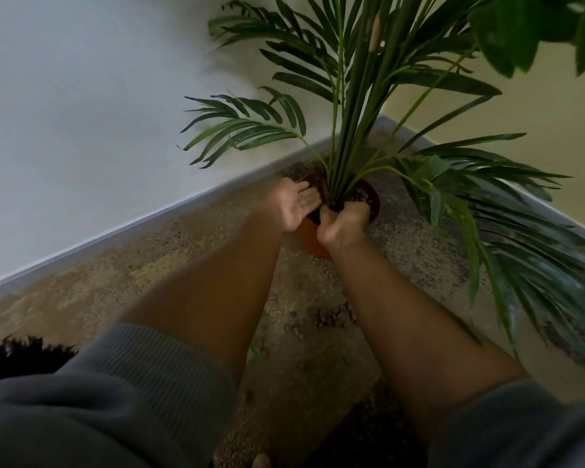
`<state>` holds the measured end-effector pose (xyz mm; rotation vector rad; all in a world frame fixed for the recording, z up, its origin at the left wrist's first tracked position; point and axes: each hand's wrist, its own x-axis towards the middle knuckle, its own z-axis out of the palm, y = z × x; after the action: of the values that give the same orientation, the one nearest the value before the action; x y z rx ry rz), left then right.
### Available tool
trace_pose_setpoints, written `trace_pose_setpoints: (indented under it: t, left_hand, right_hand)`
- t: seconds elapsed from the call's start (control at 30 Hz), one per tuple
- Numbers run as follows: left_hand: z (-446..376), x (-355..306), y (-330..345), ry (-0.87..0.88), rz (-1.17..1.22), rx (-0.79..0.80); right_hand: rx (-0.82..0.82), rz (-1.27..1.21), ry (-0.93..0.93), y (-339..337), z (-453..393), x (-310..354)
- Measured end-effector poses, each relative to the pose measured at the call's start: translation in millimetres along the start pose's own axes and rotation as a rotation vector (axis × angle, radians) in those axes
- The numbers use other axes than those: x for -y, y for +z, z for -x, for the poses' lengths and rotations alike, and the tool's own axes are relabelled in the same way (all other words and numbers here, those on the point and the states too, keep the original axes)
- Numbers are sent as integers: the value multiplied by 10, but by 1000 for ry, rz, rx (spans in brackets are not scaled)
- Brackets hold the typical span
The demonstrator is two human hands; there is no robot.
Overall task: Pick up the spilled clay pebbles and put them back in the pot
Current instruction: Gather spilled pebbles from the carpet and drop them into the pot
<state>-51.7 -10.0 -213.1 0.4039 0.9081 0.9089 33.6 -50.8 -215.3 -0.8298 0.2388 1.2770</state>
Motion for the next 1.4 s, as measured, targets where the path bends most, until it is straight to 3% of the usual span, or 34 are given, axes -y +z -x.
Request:
trace_pose_setpoints:
  t: [0.13,0.33,0.4,0.57,0.7,0.83,0.97,1.1,1.2,1.4]
  left_hand:
    - [44,19,-301,69,-90,-149]
    - [50,161,-963,76,-593,-371]
    - [64,224,-1229,104,-911,-413]
    - [190,384,-1579,21,-1439,-358]
    - [259,440,-1695,-30,-1670,-294]
    - [253,510,-1809,-68,-1878,-84]
    - [230,610,-1863,-124,-1965,-10]
    - [231,635,-1946,-154,-1944,-16]
    - [243,629,-1987,-151,-1977,-6]
    - [267,649,-1935,-123,-1996,5]
  right_hand:
    - [53,178,75,-79,6,-237]
    - [5,628,177,-365,-70,-666]
    - [44,901,137,-472,-77,-825]
    - [199,1933,-248,-799,-217,-988]
    - [264,2306,-247,-1056,-409,-1063]
    - [234,2386,-204,-1183,-565,-1121]
    - [442,2269,-273,-1268,-586,-1191]
    - [633,2106,-298,-1348,-538,-1240]
    - [771,2156,-315,-1353,-533,-1224]
    - [811,2257,-345,-1321,-490,-1236]
